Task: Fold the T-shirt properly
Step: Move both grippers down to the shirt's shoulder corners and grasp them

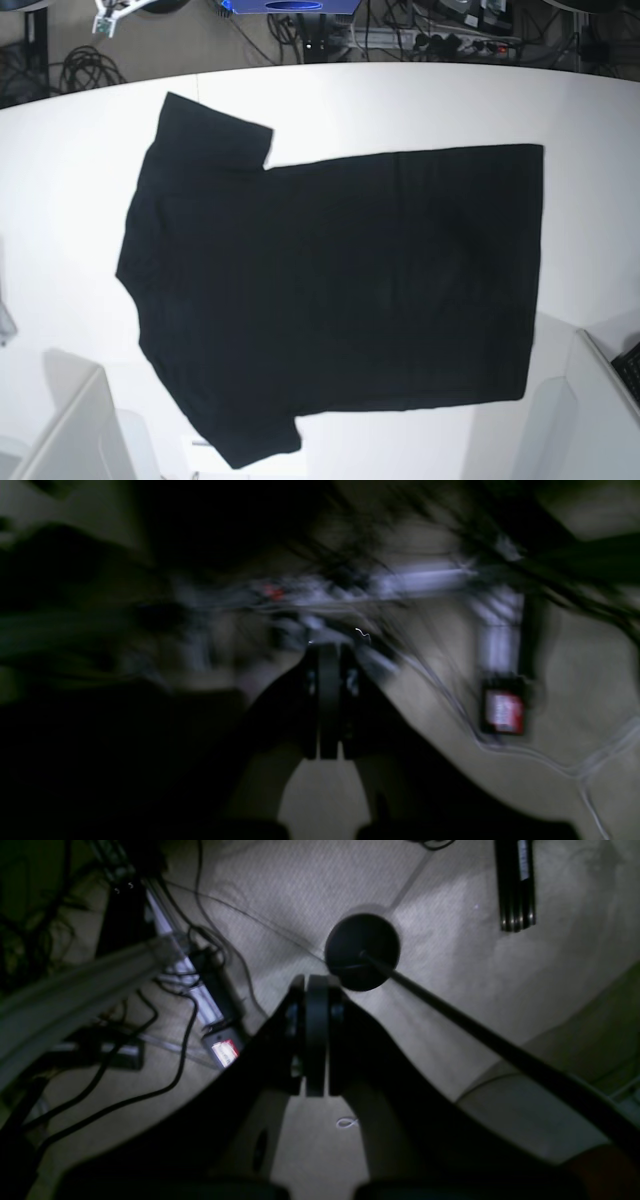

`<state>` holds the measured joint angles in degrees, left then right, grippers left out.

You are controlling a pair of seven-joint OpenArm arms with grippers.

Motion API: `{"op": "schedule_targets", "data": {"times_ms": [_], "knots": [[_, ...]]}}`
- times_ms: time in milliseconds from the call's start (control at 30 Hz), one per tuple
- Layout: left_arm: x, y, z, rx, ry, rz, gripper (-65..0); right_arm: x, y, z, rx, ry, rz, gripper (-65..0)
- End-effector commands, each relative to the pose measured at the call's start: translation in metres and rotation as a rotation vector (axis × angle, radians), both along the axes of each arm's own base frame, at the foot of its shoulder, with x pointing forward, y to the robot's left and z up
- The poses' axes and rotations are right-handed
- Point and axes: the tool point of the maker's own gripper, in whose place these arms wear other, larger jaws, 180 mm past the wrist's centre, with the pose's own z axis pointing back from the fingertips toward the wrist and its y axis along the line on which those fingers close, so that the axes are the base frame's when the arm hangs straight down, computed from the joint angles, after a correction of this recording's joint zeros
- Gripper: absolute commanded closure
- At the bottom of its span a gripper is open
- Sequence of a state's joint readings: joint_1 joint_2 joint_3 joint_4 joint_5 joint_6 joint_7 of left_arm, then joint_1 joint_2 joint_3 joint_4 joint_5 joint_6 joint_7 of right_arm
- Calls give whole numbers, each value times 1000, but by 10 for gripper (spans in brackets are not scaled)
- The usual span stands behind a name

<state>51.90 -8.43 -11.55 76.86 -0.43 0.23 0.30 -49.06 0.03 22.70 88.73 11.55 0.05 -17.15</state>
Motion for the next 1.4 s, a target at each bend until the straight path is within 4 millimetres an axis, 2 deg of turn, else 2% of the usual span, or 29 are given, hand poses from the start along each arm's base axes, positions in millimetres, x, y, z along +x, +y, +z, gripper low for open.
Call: {"op": "schedule_targets", "data": {"times_ms": [0,133,233,333,500,633,900,1067,1100,1167,1233,1300,1367], "knots": [[3,2,11,8,-27,-11,0,5,-9,12,-31,-27,2,0],[20,-7,35,-23,-89,-56,0,25,-30,37,-84,-70,-20,0],[21,-20,52,-80,-99,-97,0,52,-44,61,-129,-141,-32,0],[27,-13,68,-99,-151,-33,0,76,-44,82,-144,-207,-37,0],[49,-4,107,-134,-272,57,0,124,-35,112,-148,-342,-23,0],[69,-2,132,-111,-340,25,0,157,-24,120,-118,-404,-8,0],[108,9,151,-76,-460,20,0,212,21,125,-6,-506,63,0],[123,13,156,-64,-504,22,0,227,37,132,181,-600,-12,0],[125,15,157,-63,-511,28,-2,227,36,133,209,-605,-29,-39],[133,16,159,-92,-547,63,-165,230,35,135,270,-612,-50,-132],[139,17,162,-134,-582,111,-303,232,36,137,329,-609,-60,-177],[144,24,167,-152,-619,155,-403,235,37,140,376,-610,-68,-195],[153,32,174,-175,-671,203,-476,240,39,144,420,-615,-65,-210]]}}
